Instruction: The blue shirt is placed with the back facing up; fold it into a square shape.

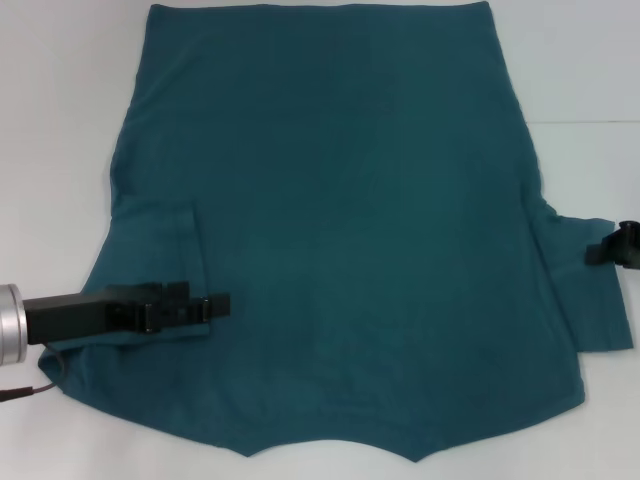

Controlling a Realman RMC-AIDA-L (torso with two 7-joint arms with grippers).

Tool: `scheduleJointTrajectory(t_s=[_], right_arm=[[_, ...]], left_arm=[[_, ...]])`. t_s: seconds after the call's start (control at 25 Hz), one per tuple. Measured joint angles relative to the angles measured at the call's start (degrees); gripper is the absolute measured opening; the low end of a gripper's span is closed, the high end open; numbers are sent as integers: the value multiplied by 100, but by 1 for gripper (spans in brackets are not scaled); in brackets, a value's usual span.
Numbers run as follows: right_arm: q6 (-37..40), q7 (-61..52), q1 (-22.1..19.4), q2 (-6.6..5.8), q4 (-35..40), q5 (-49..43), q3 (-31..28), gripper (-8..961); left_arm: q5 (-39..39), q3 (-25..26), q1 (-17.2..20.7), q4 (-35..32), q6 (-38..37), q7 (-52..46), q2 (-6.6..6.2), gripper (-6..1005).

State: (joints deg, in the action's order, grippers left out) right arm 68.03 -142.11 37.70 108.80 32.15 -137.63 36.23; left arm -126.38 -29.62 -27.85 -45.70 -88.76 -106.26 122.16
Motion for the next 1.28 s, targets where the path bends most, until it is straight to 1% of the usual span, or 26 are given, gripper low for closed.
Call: scheduleJointTrajectory(t_s=[0.16, 0.36, 0.52, 0.76, 1.0, 1.12, 1.28], right_arm=[[-5, 130, -25, 18, 298, -38, 113, 22], [4, 152, 34, -41, 599, -307, 279, 14], [-15, 123, 216, -49, 772, -718, 301, 15], [-123, -121, 653, -65, 791, -1412, 306, 17], [-108, -231, 930, -68, 794, -1516, 311, 18], [132, -282, 1048, -22, 735, -1471, 360, 19], [609, -351, 1240, 108, 592, -1481, 459, 20]], left_arm=[[0, 3, 10, 0, -6, 0, -2, 963], [0, 41, 59, -7, -37, 0, -12, 962], [0, 89, 86, -8, -49, 0, -12, 962], [0, 89, 106, -17, -55, 0, -2, 963], [3, 87, 117, -17, -62, 0, 9, 963], [8, 87, 129, -19, -40, 0, 14, 963], [45, 87, 125, -16, 1, 0, 8, 963]])
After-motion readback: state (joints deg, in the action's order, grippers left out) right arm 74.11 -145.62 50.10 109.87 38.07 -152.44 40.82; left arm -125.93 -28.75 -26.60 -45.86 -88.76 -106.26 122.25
